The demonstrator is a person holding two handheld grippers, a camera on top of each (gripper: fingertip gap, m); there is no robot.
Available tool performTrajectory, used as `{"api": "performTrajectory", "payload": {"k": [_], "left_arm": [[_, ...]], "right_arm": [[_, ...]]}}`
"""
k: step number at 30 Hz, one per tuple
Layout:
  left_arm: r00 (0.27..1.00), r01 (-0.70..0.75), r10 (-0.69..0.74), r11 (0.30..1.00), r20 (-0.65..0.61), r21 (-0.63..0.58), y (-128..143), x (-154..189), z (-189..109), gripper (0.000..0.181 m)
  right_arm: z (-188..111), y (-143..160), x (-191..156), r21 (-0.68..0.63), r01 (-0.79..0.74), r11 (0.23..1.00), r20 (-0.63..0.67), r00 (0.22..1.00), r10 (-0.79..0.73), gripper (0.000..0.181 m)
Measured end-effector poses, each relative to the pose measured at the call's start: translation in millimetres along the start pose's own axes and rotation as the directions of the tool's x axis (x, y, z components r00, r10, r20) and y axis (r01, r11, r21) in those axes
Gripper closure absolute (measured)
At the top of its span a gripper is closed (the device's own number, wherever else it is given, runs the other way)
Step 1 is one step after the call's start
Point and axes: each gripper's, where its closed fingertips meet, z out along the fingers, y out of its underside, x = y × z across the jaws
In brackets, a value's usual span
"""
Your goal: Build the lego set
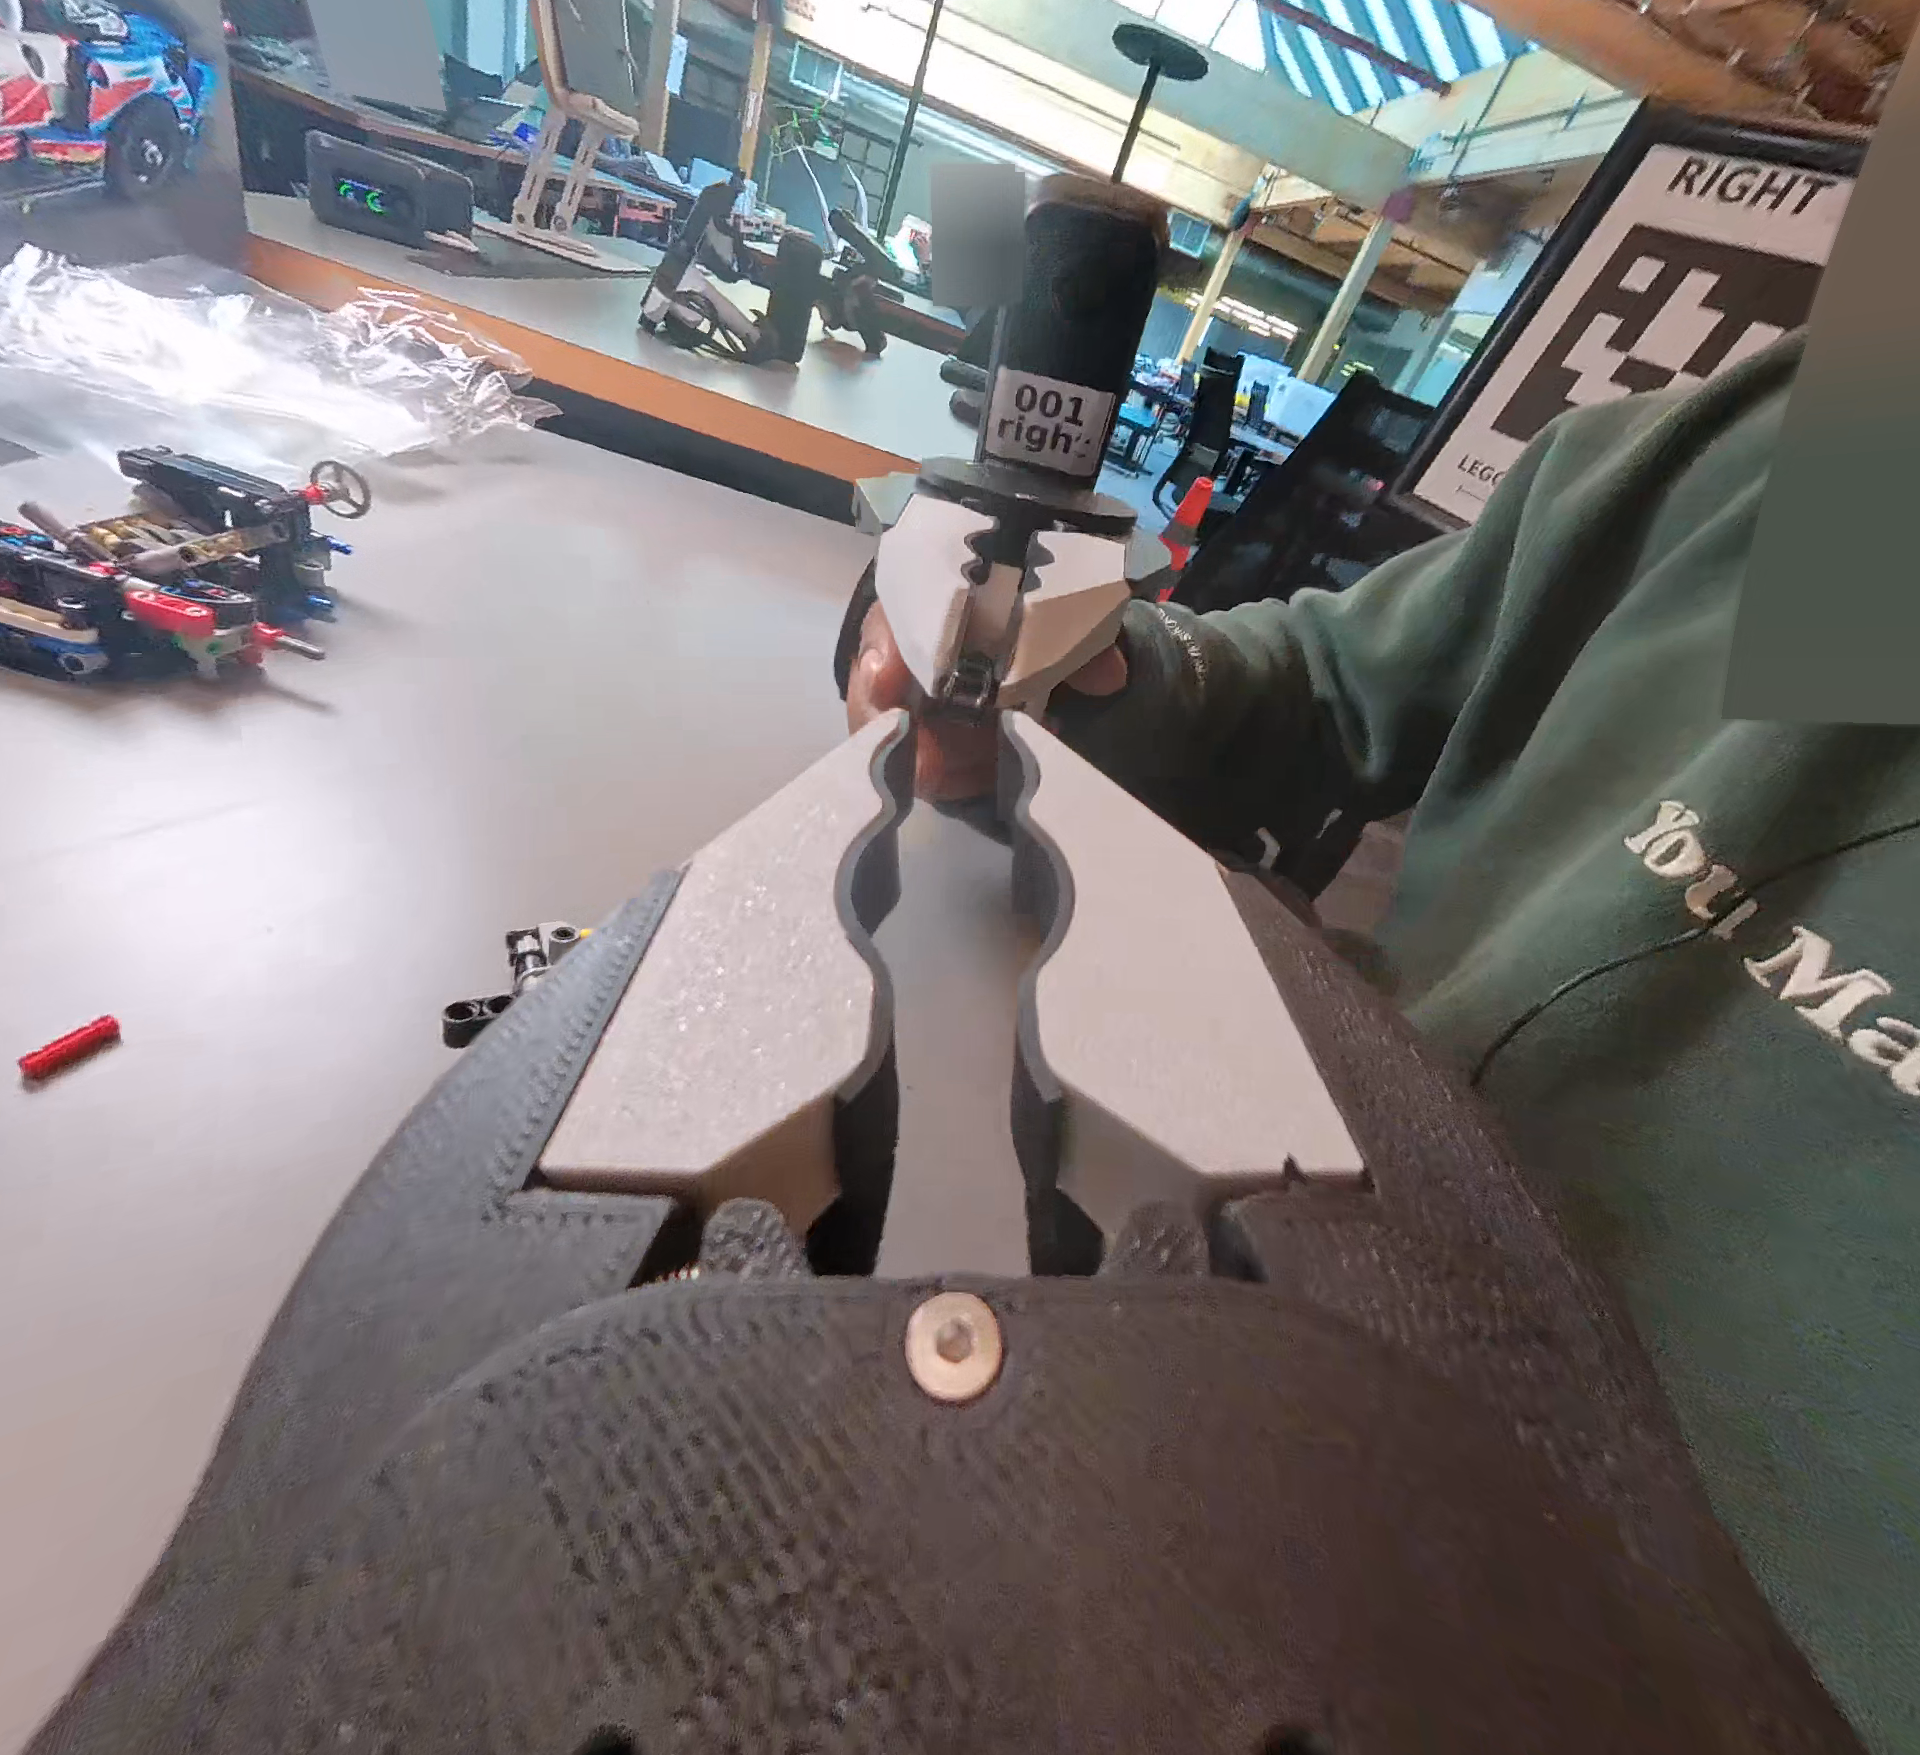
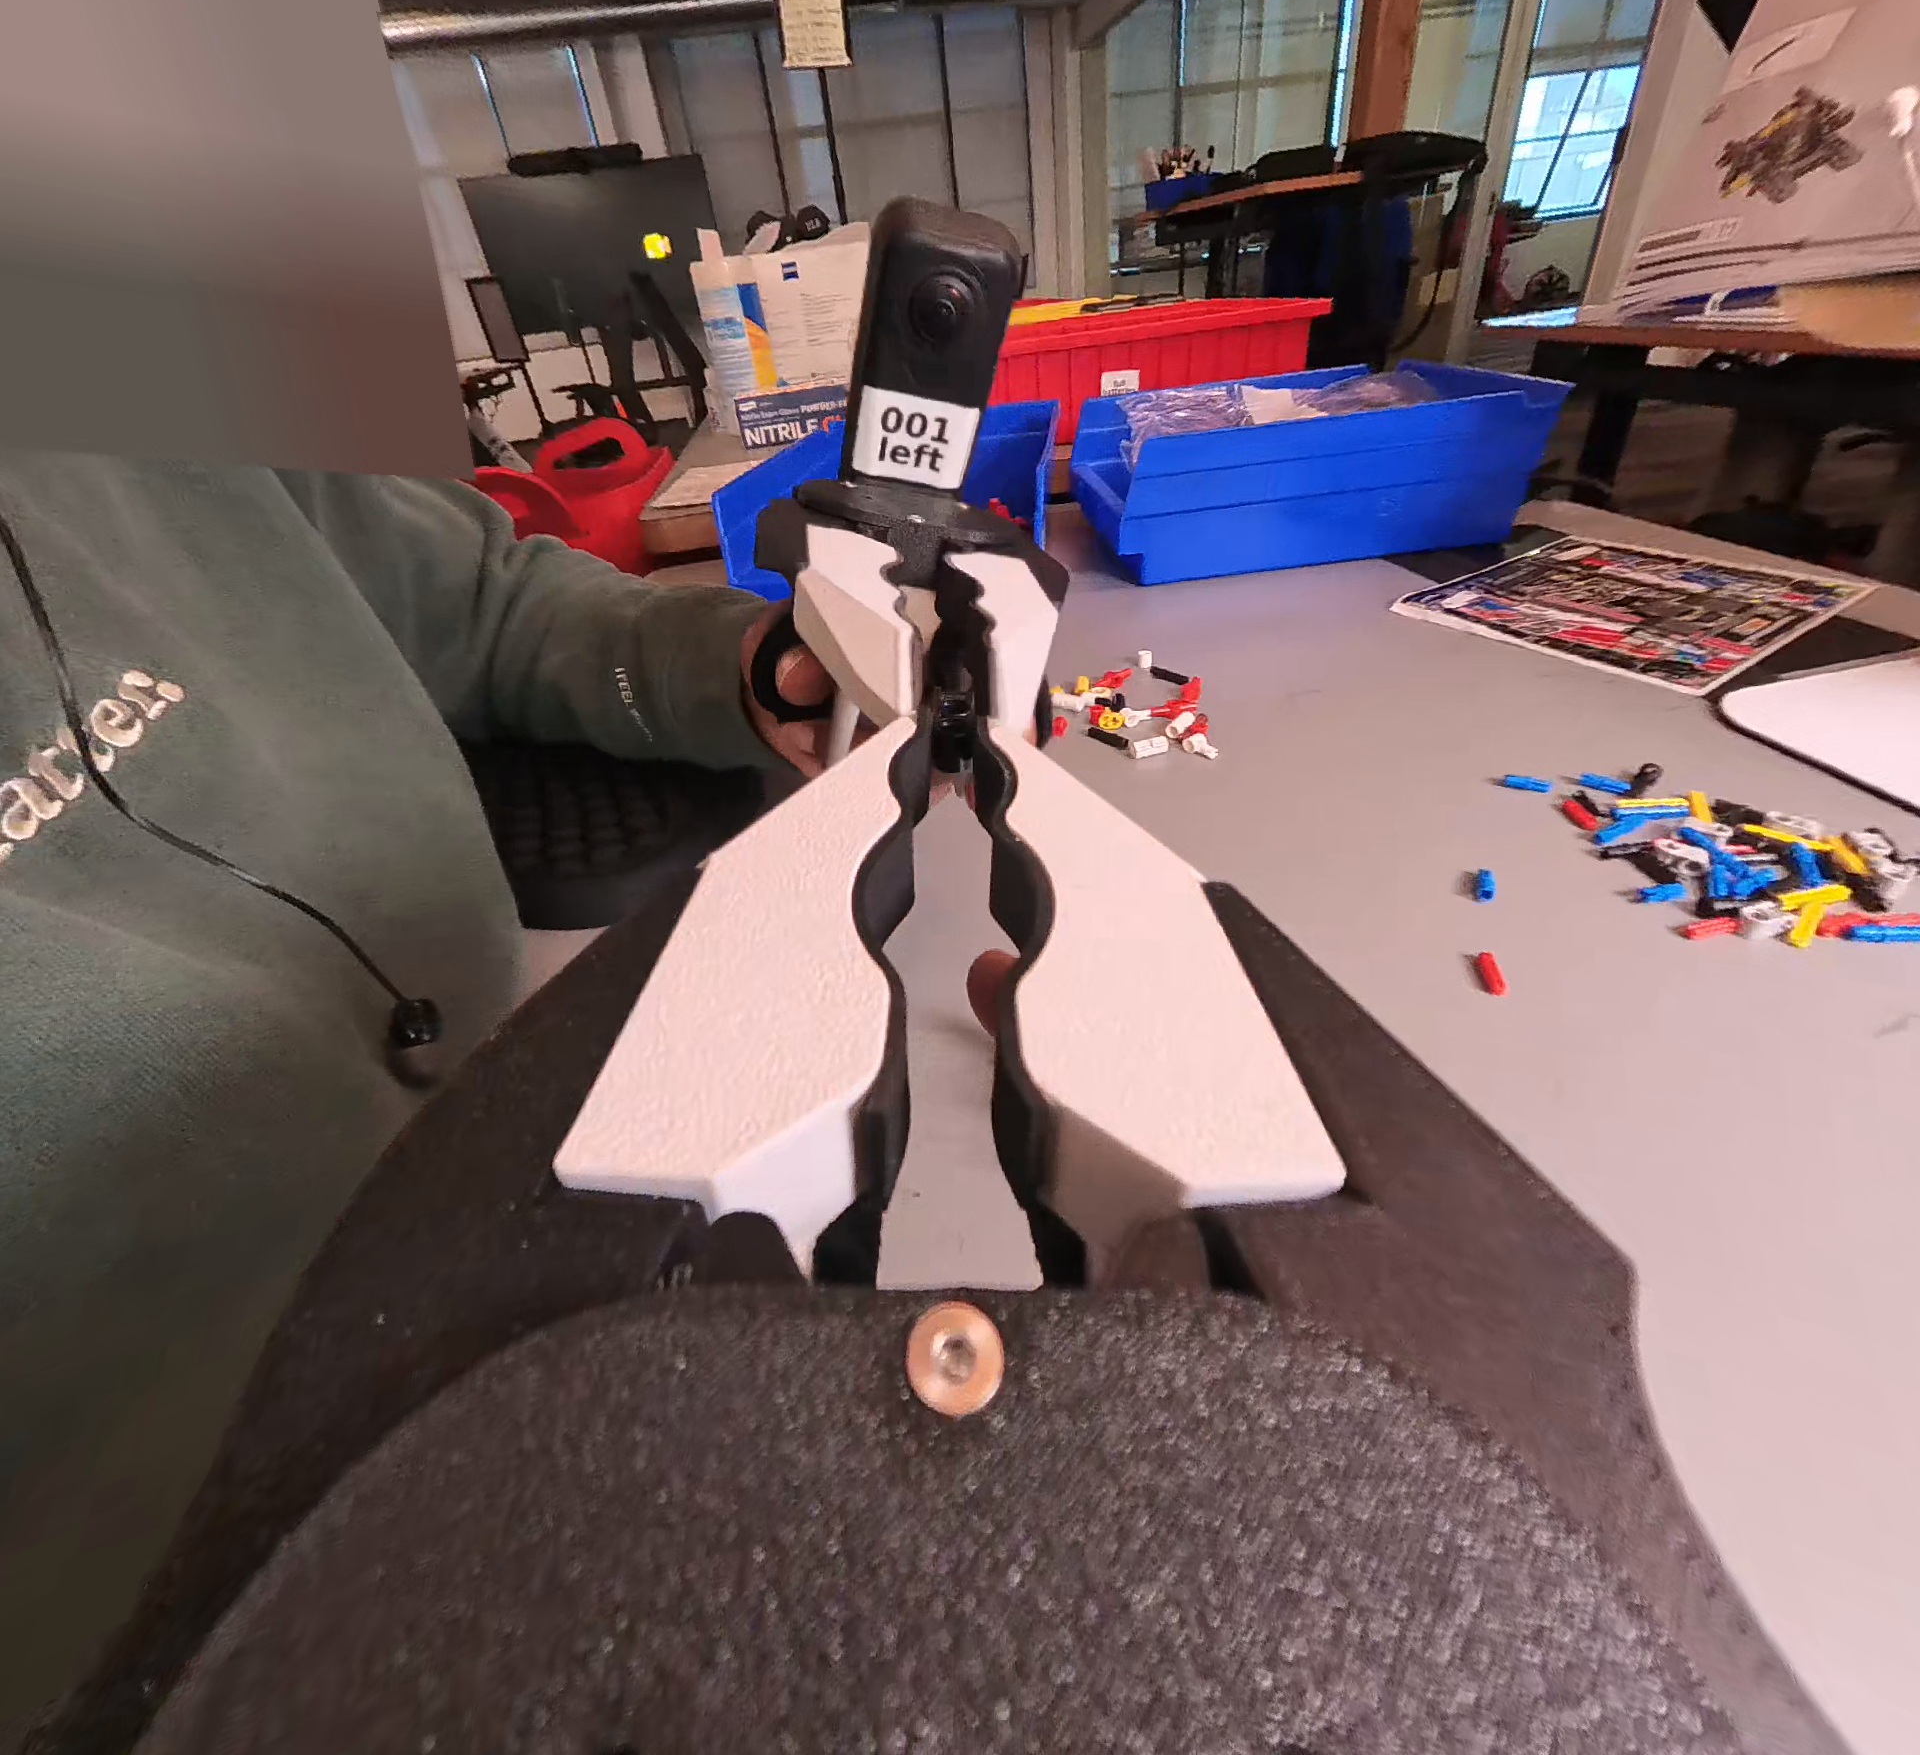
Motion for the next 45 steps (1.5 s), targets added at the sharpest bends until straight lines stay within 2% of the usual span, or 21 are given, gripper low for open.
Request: {"api": "performTrajectory", "payload": {"k": [3, 11, 15, 17, 19, 21, 23, 27, 31, 33, 38, 40, 43, 45], "left_arm": [[1.000, 0.001, -0.001, 1.000, -0.007, -0.003, 0.4, 1.1, -0.5, 0.175], [1.000, -0.001, 0.001, 0.999, -0.004, -0.036, 7.4, -1.5, -0.5, 0.175], [0.996, -0.042, 0.048, 0.996, 0.071, -0.083, 9.8, -17.7, -6.4, 0.172], [0.984, -0.034, 0.061, 0.987, 0.170, -0.160, 18.1, -43.5, -19.5, 0.155], [0.958, -0.005, 0.089, 0.955, 0.273, -0.297, 40.6, -70.9, -34.8, 0.148], [0.952, 0.066, 0.063, 0.913, 0.300, -0.402, 65.2, -81.1, -41.1, 0.140], [0.960, 0.114, 0.015, 0.890, 0.280, -0.441, 79.9, -77.2, -35.5, 0.140], [0.968, 0.084, 0.055, 0.846, 0.244, -0.526, 97.2, -62.9, -19.9, 0.154], [0.992, 0.042, 0.030, 0.828, 0.119, -0.560, 103.0, -25.9, -3.5, 0.157], [0.994, 0.018, 0.046, 0.821, 0.097, -0.571, 103.6, -20.6, -3.8, 0.157], [0.984, 0.037, 0.057, 0.860, 0.168, -0.508, 81.4, -49.5, -16.1, 0.157], [0.978, 0.002, 0.105, 0.860, 0.181, -0.510, 75.1, -66.0, -19.3, 0.152], [0.977, -0.036, 0.142, 0.842, 0.157, -0.538, 78.2, -81.3, -14.5, 0.141], [0.985, -0.041, 0.127, 0.828, 0.116, -0.560, 85.4, -79.7, -7.4, 0.141]], "right_arm": [[1.4, 2.3, -1.3, -0.012, 0.005, 1.000, 0.004, 1.000, -0.005, 0.175], [3.2, 11.6, 0.2, -0.072, 0.047, 0.996, -0.017, 0.999, -0.049, 0.175], [-0.9, 14.8, 13.3, -0.119, 0.057, 0.991, -0.078, 0.995, -0.067, 0.175], [-12.2, 14.7, 31.5, -0.148, 0.042, 0.988, -0.152, 0.986, -0.065, 0.175], [-25.0, 22.1, 46.4, -0.206, -0.001, 0.979, -0.204, 0.978, -0.042, 0.175], [-35.5, 38.2, 56.0, -0.298, -0.025, 0.954, -0.244, 0.969, -0.050, 0.176], [-40.9, 56.6, 57.1, -0.389, -0.047, 0.920, -0.250, 0.967, -0.057, 0.175], [-39.8, 80.3, 46.5, -0.483, -0.077, 0.872, -0.214, 0.976, -0.033, 0.175], [-44.1, 89.2, 45.4, -0.522, -0.086, 0.848, -0.204, 0.979, -0.026, 0.175], [-49.4, 89.2, 48.2, -0.527, -0.079, 0.846, -0.204, 0.978, -0.037, 0.175], [-63.4, 89.1, 59.1, -0.532, -0.041, 0.846, -0.182, 0.981, -0.067, 0.175], [-63.0, 92.3, 60.3, -0.541, -0.020, 0.841, -0.145, 0.987, -0.070, 0.175], [-55.9, 96.4, 55.6, -0.543, -0.012, 0.839, -0.094, 0.994, -0.046, 0.175], [-54.0, 99.3, 54.7, -0.552, 0.002, 0.834, -0.083, 0.995, -0.058, 0.175]]}}
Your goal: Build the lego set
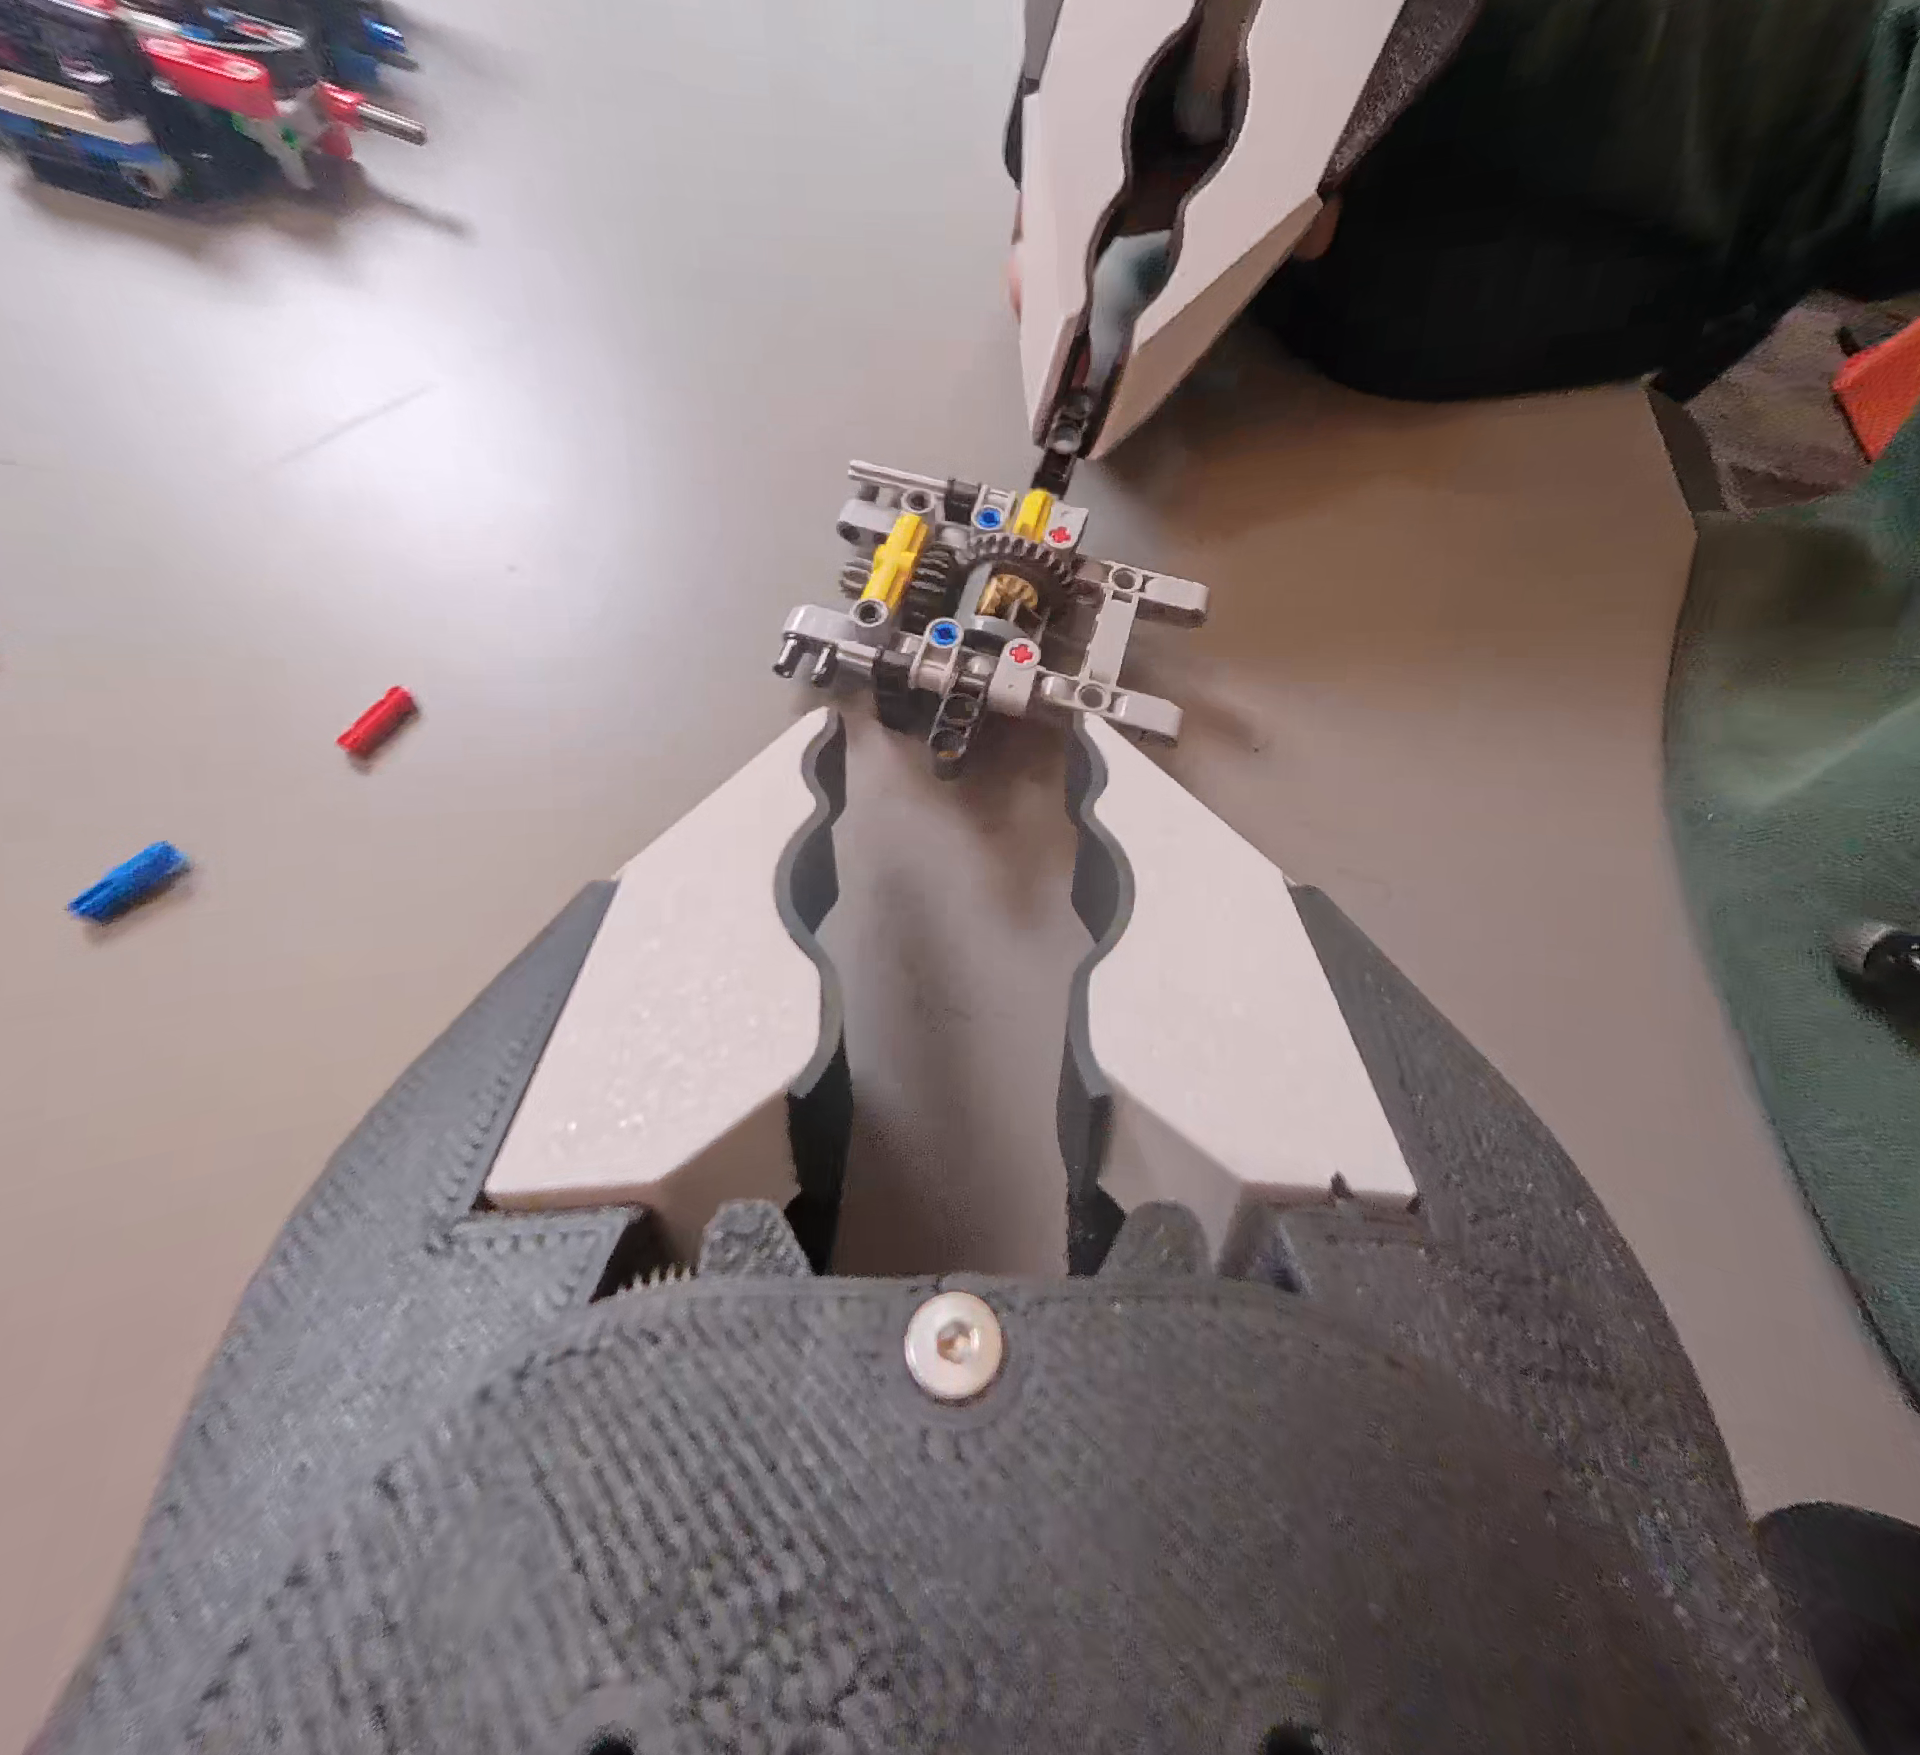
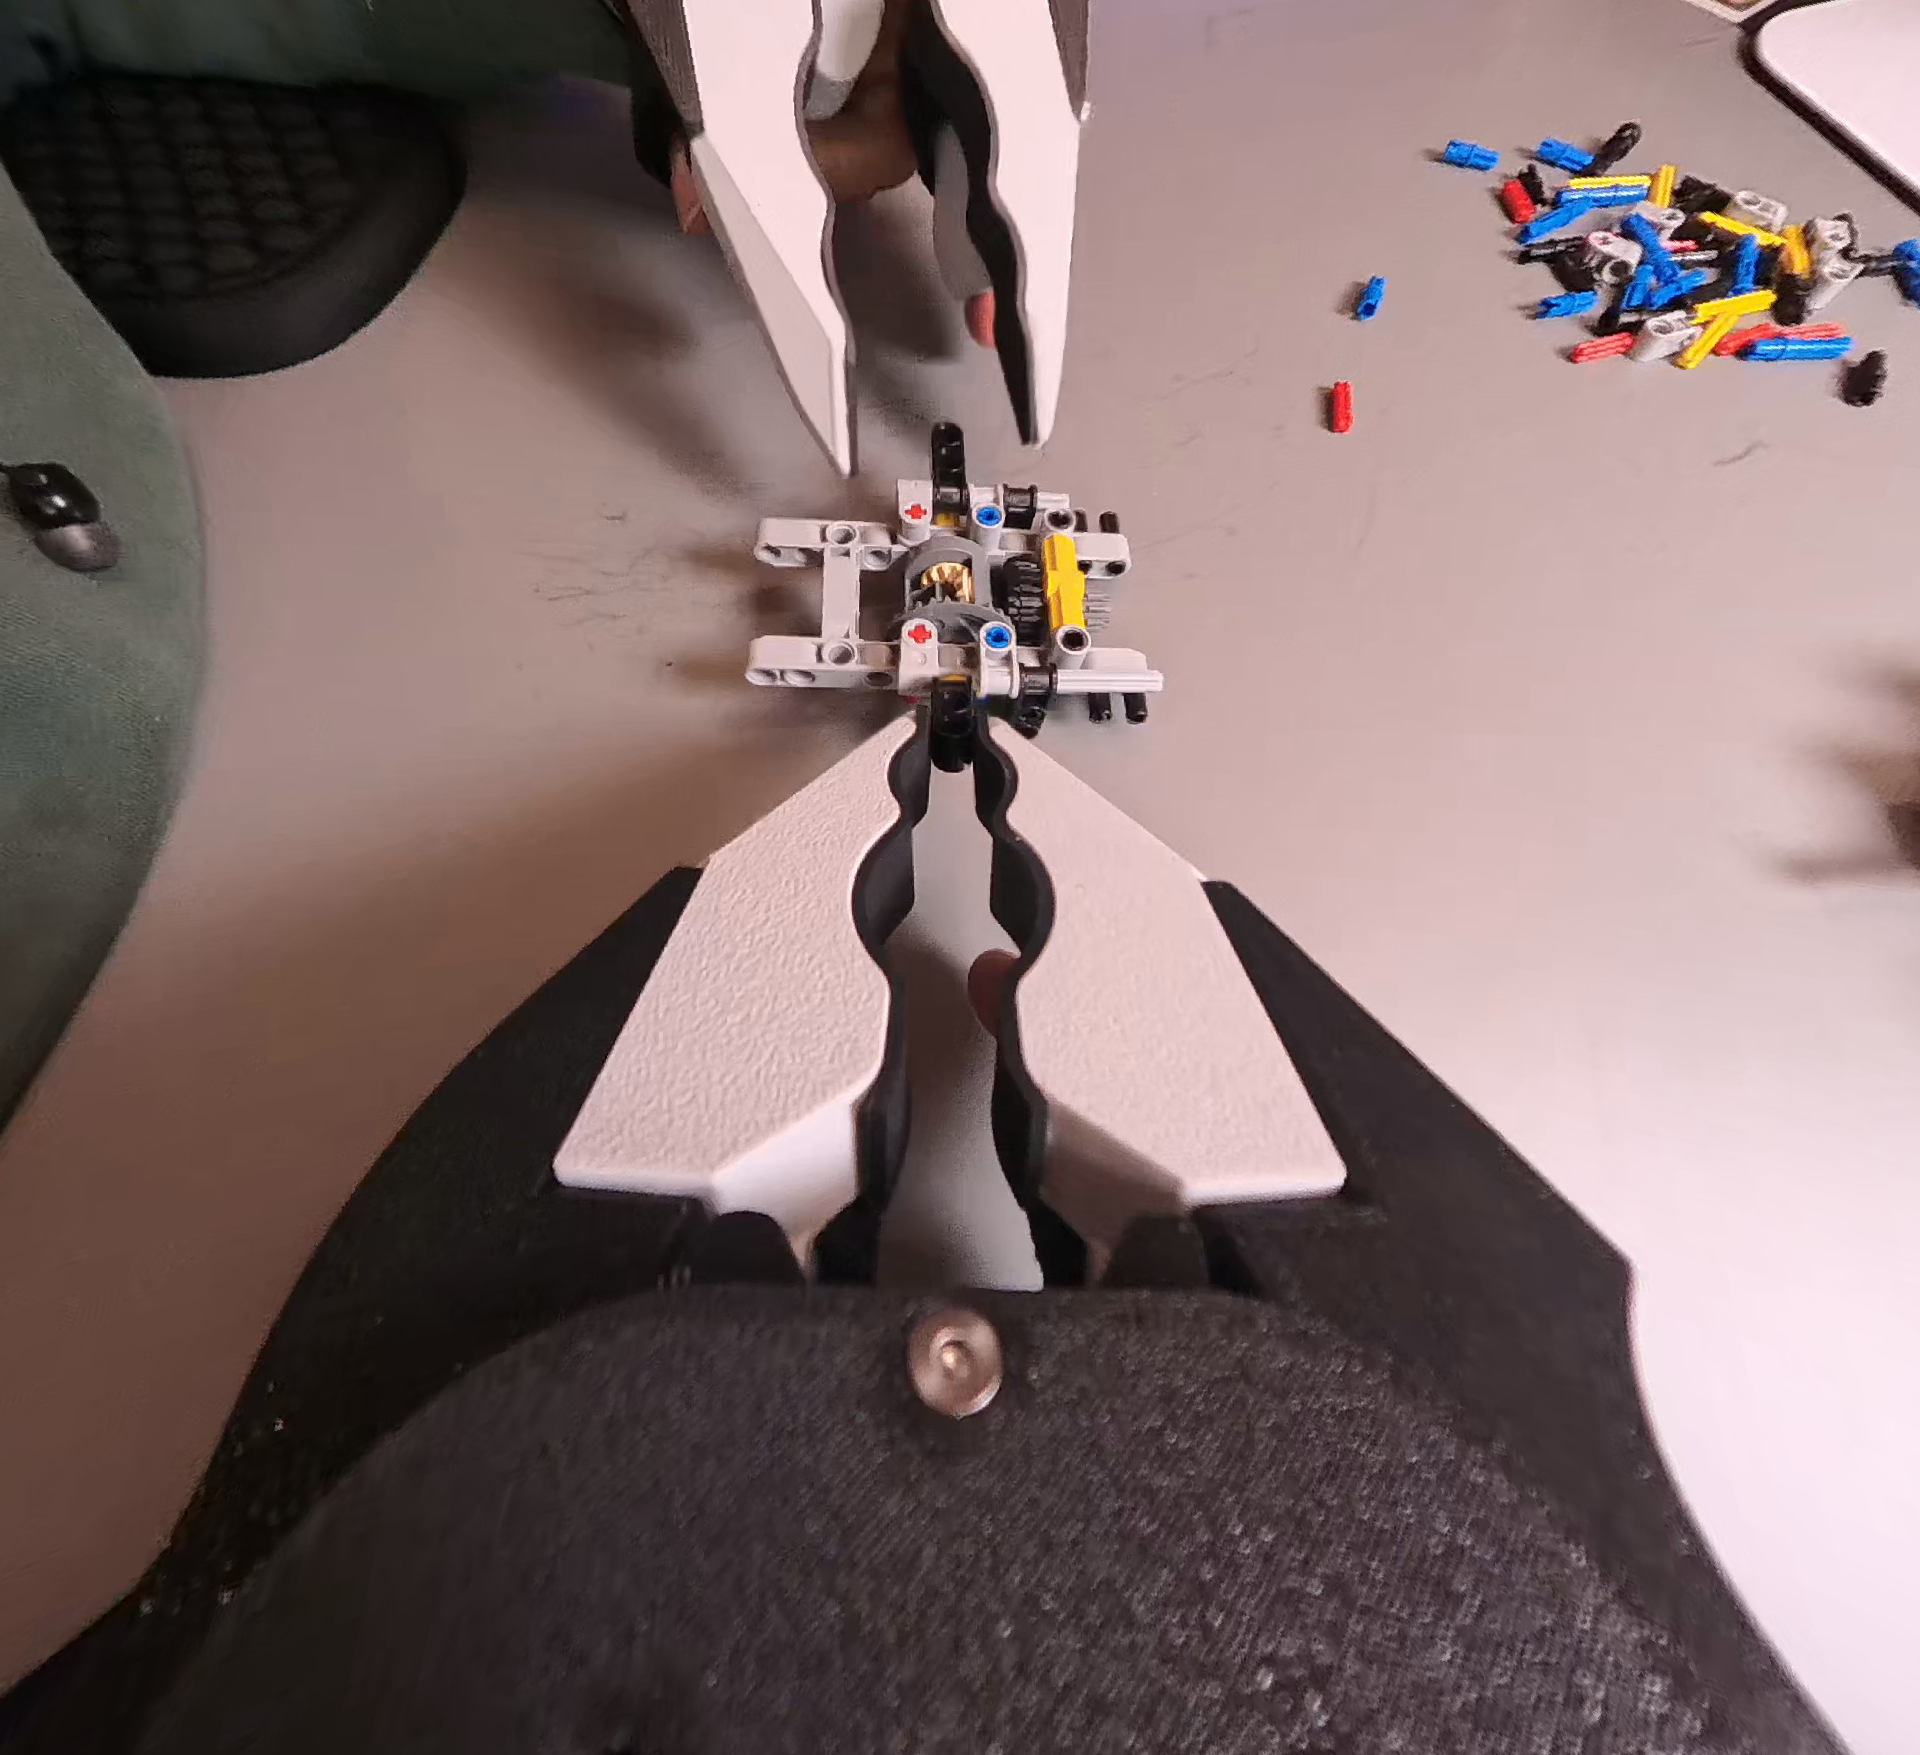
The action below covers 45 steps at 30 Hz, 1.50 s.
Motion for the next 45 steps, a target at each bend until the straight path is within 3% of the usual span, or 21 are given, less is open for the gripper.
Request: {"api": "performTrajectory", "payload": {"k": [5, 12, 14, 45], "left_arm": [[0.998, -0.061, 0.063, 0.997, 0.030, -0.039, 6.0, 4.5, 10.4, 0.160], [0.997, -0.072, 0.072, 0.997, 0.037, -0.007, 9.9, 15.7, 4.4, 0.166], [0.996, -0.079, 0.079, 0.997, 0.043, -0.007, 11.1, 17.2, 3.1, 0.176], [0.992, -0.130, 0.130, 0.991, -0.009, -0.043, 20.1, 24.4, 0.1, 0.176]], "right_arm": [[3.0, 4.9, -4.2, -0.004, -0.008, 1.000, 0.029, 1.000, 0.008, 0.175], [3.6, 2.4, -9.0, 0.019, -0.024, 1.000, 0.065, 0.998, 0.023, 0.175], [2.8, 1.3, -8.8, 0.028, -0.030, 0.999, 0.067, 0.997, 0.029, 0.175], [14.6, -0.6, -17.5, -0.004, -0.051, 0.999, 0.116, 0.992, 0.051, 0.175]]}}
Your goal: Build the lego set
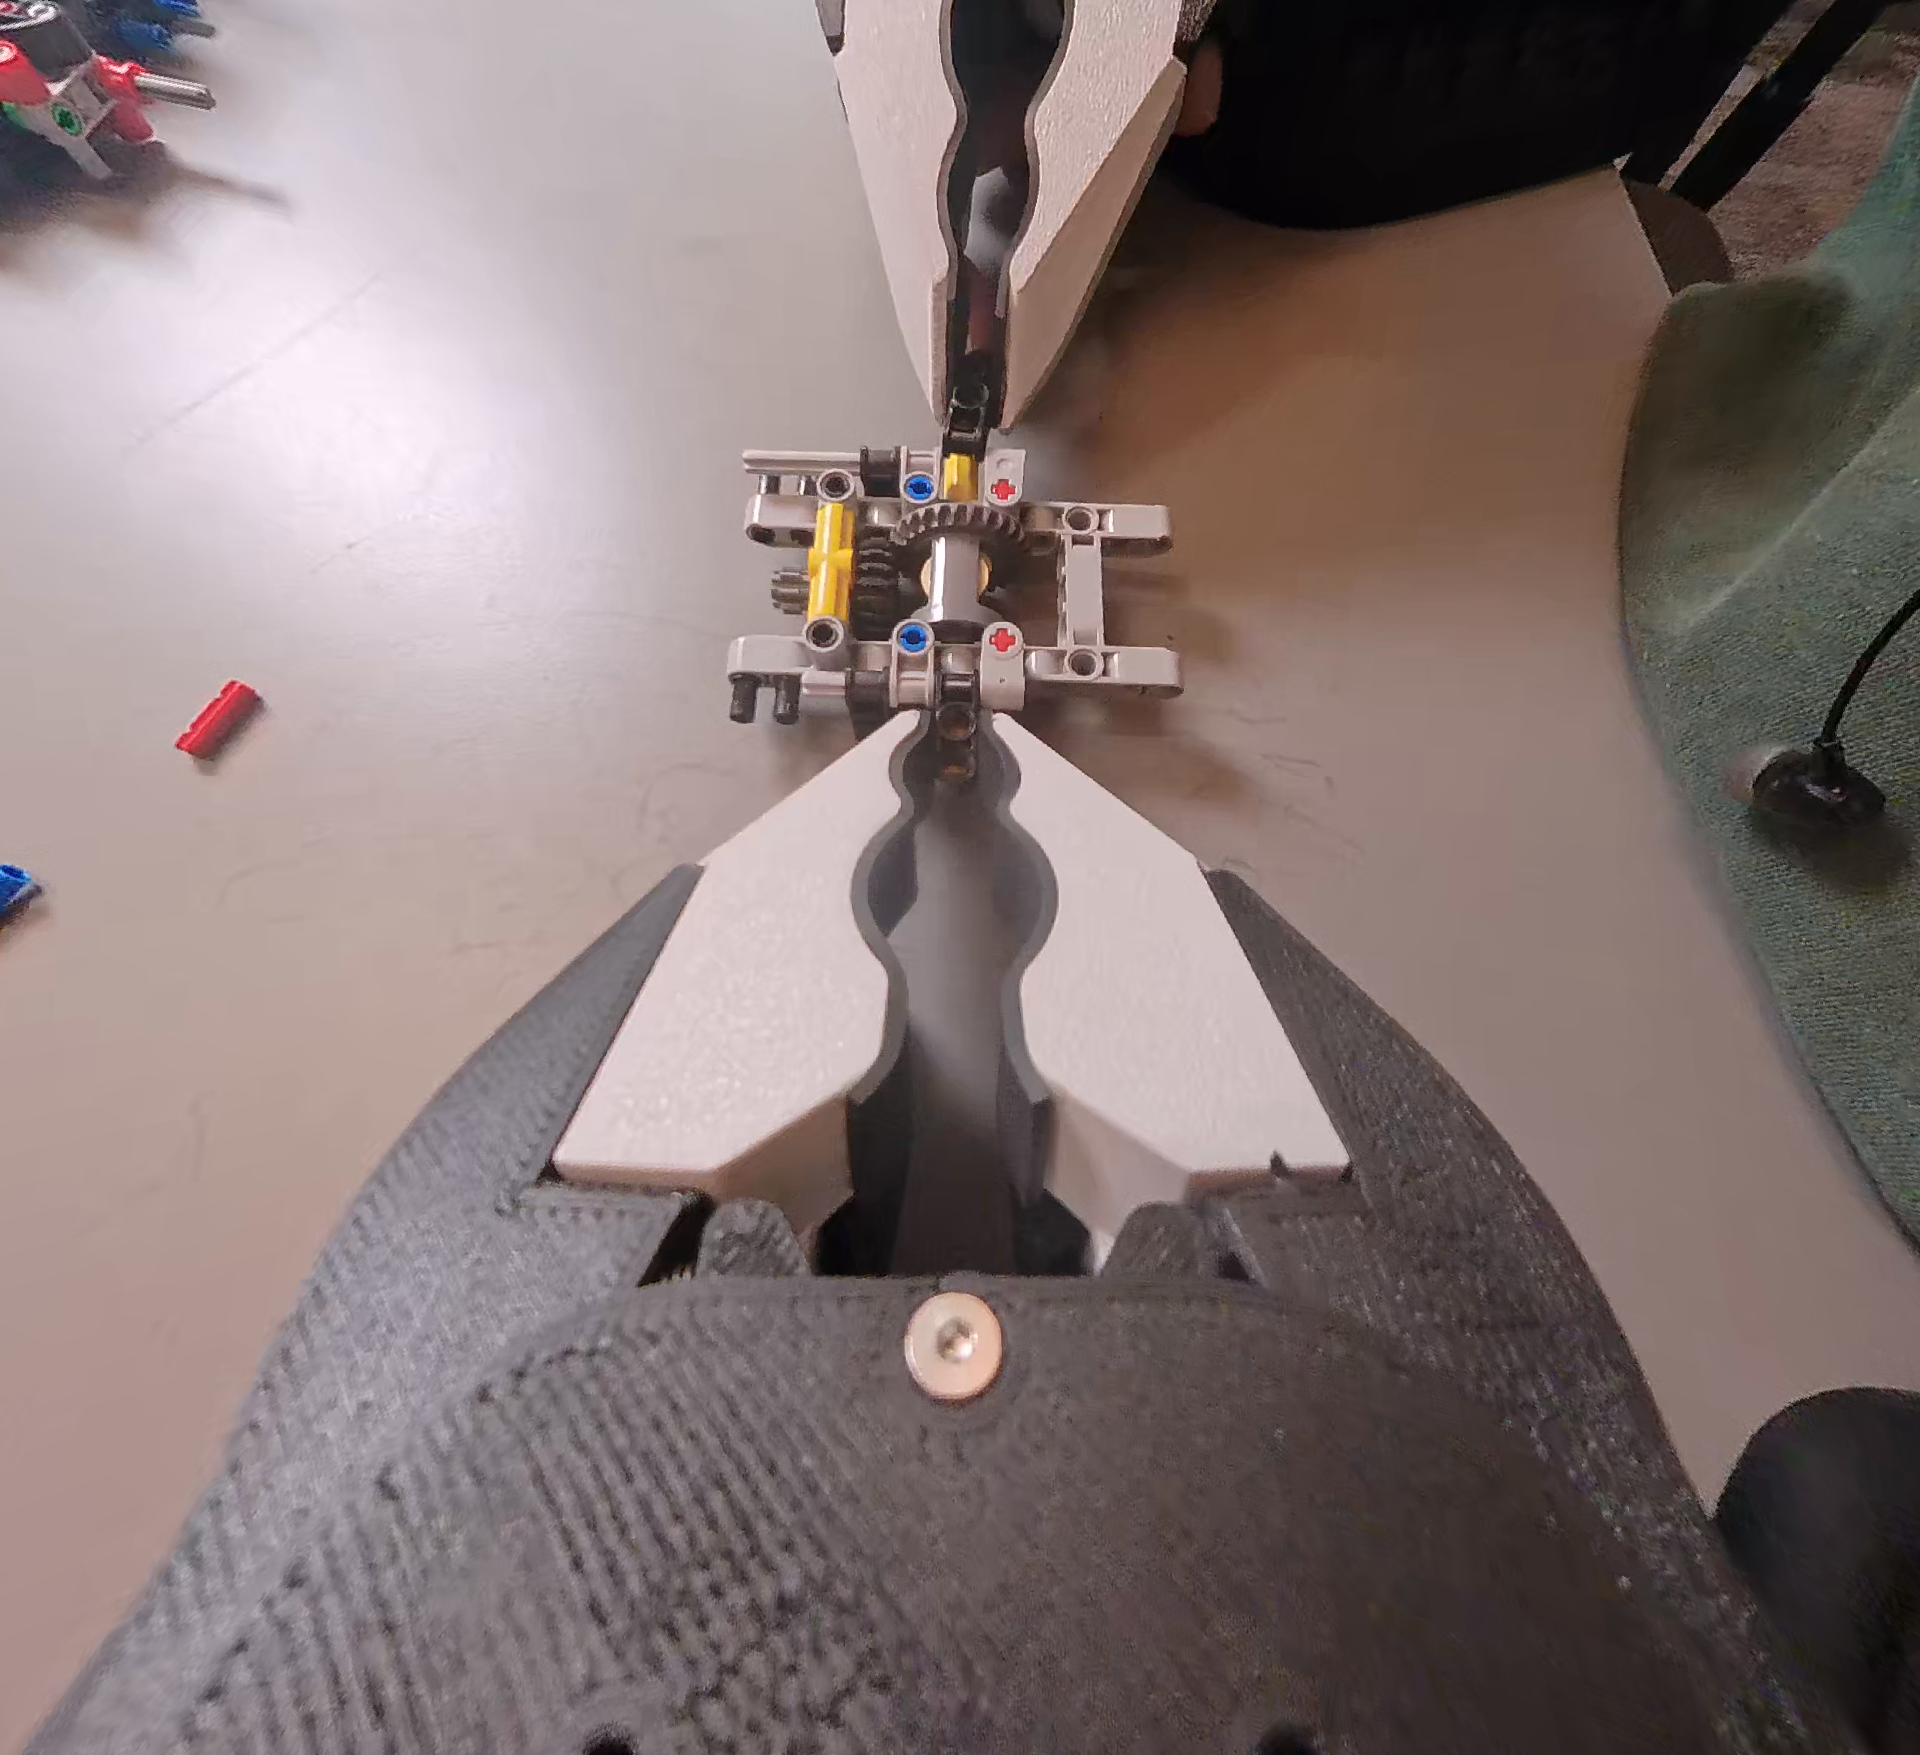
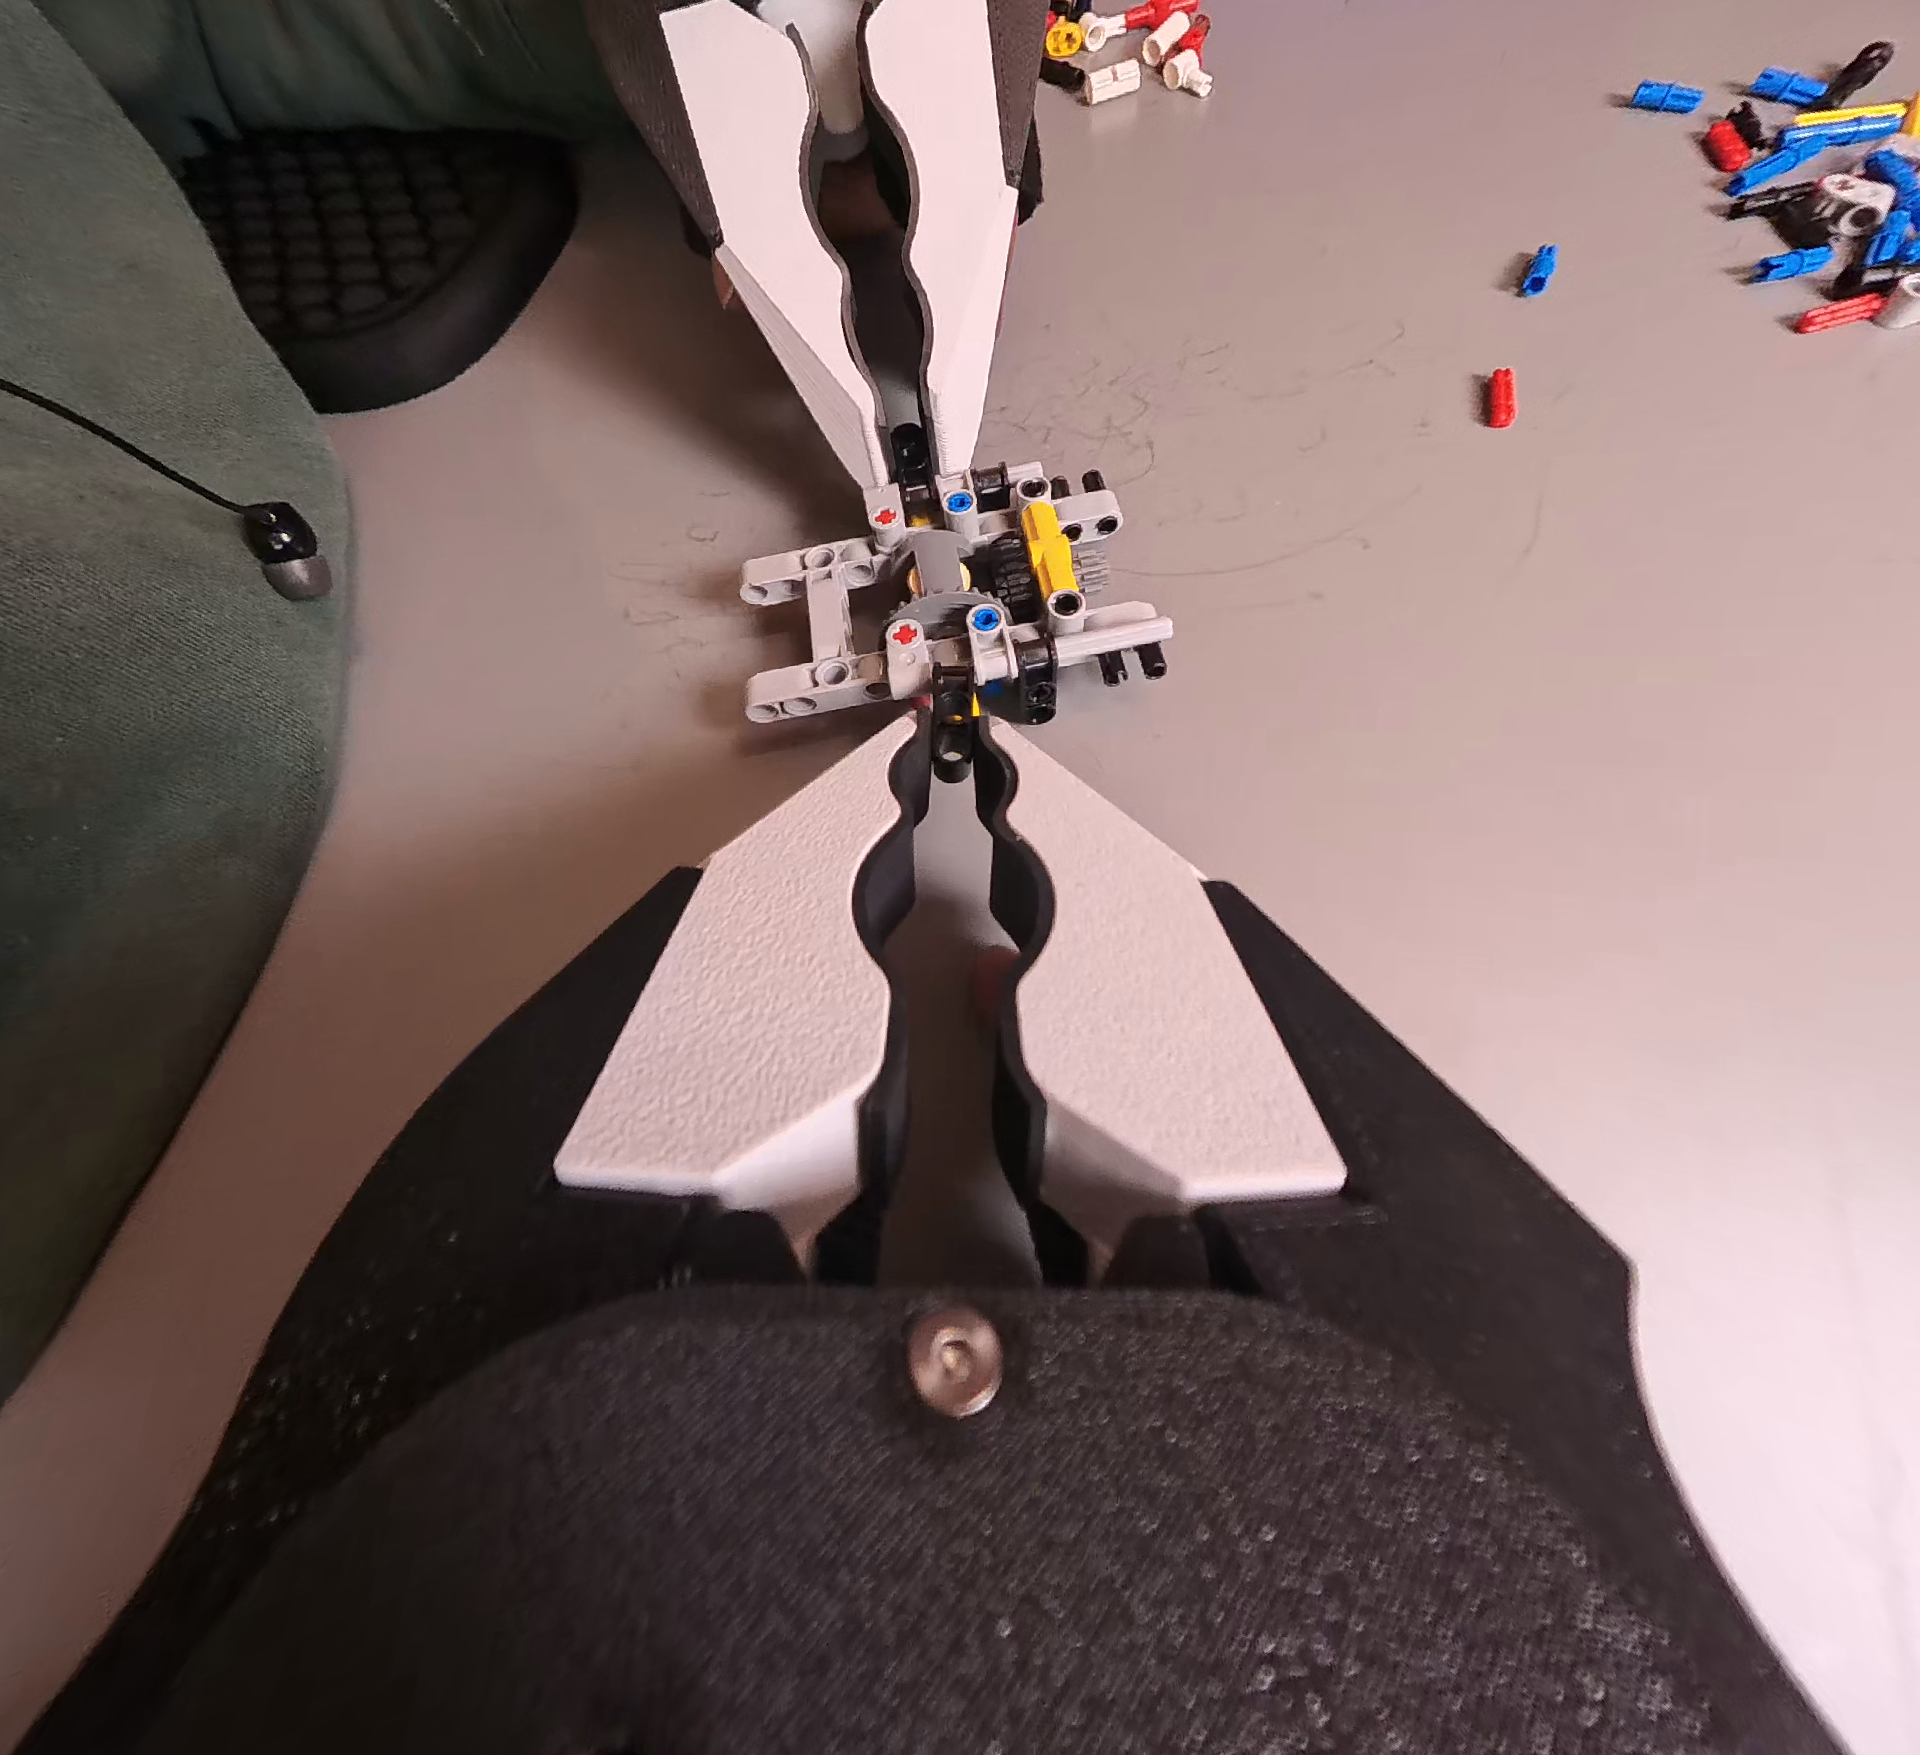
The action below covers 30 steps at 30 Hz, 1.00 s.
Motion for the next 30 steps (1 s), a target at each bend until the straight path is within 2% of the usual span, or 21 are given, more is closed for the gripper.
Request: {"api": "performTrajectory", "payload": {"k": [11, 21, 25, 27, 30], "left_arm": [[1.000, -0.005, 0.005, 1.000, -0.014, 0.007, -2.0, 2.7, 0.8, 0.176], [1.000, 0.001, -0.001, 1.000, -0.015, 0.010, -2.4, 1.4, 0.4, 0.175], [1.000, -0.004, 0.004, 1.000, 0.007, -0.004, -1.7, -6.0, -5.9, 0.169], [1.000, -0.001, 0.000, 1.000, 0.020, 0.021, -10.8, -12.2, -14.2, 0.163], [1.000, 0.012, -0.011, 0.996, -0.008, 0.086, -38.0, -11.7, -17.5, 0.159]], "right_arm": [[6.7, 2.2, -3.5, -0.077, 0.072, 0.994, 0.060, 0.996, -0.067, 0.175], [5.6, 2.6, -3.3, -0.074, 0.012, 0.997, 0.090, 0.996, -0.005, 0.175], [4.9, 2.4, -3.3, -0.071, -0.017, 0.997, 0.106, 0.994, 0.024, 0.175], [4.5, 2.5, -3.0, -0.075, -0.029, 0.997, 0.111, 0.993, 0.037, 0.175], [4.8, 2.6, -3.2, -0.078, -0.032, 0.996, 0.117, 0.992, 0.041, 0.175]]}}
